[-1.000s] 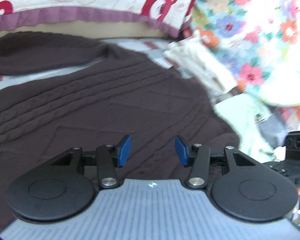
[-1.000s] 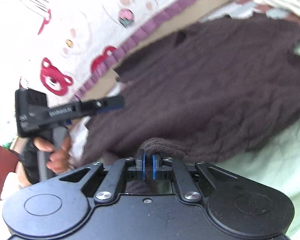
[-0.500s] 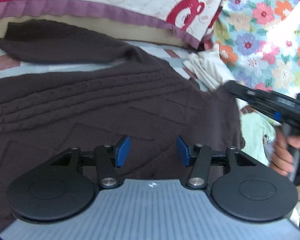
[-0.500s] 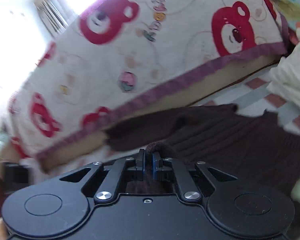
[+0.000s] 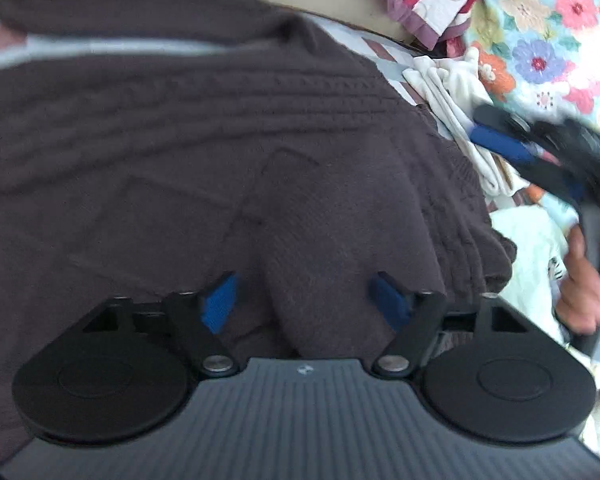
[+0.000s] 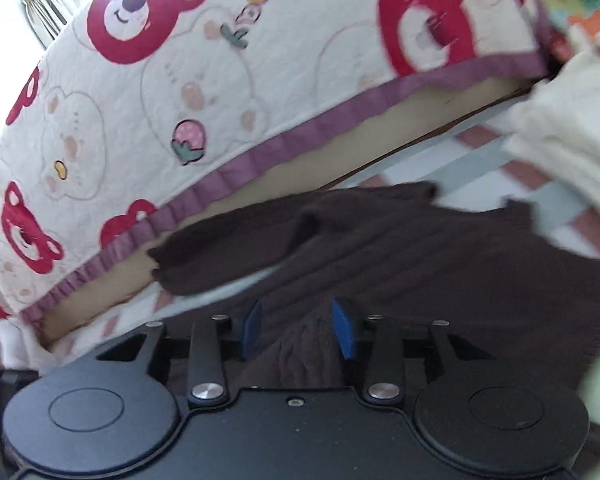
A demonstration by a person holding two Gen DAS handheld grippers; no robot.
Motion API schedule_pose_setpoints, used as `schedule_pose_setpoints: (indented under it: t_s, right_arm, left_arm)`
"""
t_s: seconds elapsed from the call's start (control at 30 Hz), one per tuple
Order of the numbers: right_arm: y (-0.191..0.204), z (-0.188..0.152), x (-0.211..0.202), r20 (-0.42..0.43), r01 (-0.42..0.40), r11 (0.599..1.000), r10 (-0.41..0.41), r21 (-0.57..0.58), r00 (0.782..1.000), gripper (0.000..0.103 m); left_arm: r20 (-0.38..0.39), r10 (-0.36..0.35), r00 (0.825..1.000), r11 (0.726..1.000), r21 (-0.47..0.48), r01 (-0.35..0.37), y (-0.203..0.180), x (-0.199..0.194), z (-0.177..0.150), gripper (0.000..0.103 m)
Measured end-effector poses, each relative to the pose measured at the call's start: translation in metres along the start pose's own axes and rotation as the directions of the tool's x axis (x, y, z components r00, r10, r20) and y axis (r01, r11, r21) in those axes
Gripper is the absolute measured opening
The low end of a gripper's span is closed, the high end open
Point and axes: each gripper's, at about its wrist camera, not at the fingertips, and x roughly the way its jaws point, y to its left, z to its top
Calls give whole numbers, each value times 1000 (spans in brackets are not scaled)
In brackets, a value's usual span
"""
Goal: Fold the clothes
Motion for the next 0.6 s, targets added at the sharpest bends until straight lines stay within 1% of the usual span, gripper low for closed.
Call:
schedule_pose_setpoints:
  t_s: [0.03,0.07,0.13,0.2,0.23,0.3,0.33,0.4,0.43,0.5,0.53,0.6]
  right_arm:
    - [-5,-4,-13,9,25,1000,-24,-13,1000,46]
    - [-10,-9,-25,18,52,998,-52,-27,998,46]
    - [-22,-21,-50,37,113,992,-111,-54,993,46]
    - [-30,-35,-70,57,171,980,-166,-102,984,46]
    - [-31,-44,-75,66,207,969,-200,-133,978,47]
    - [-32,-61,-82,83,273,943,-262,-190,962,47]
    - [-32,-69,-82,80,288,935,-278,-206,957,47]
    - [-29,-78,-78,43,286,933,-284,-216,958,47]
    - [-26,-82,-75,15,274,936,-278,-220,960,47]
    - [-16,-86,-66,-4,265,934,-274,-239,962,47]
    - [-10,-87,-62,-10,263,932,-274,-250,962,47]
    - [0,-87,-53,-21,241,934,-255,-265,967,48]
  left_arm:
    - [3,-27,1000,1000,-12,27,1,1,3,12]
    - [36,-51,998,999,-11,51,2,-5,6,11]
    - [146,-69,987,997,-9,71,2,-30,17,10]
    - [241,-28,970,998,-41,40,8,-57,26,10]
    - [276,14,961,997,-70,6,13,-68,28,10]
    - [299,127,946,990,-90,-104,20,-77,28,10]
    - [293,191,937,981,-90,-172,23,-77,27,10]
    - [237,262,935,964,-108,-243,30,-67,23,11]
    - [204,271,941,959,-136,-247,36,-63,22,11]
    - [160,257,953,957,-180,-228,44,-58,20,12]
    - [155,256,954,957,-182,-227,45,-59,19,12]
    - [154,268,951,955,-172,-241,43,-62,18,13]
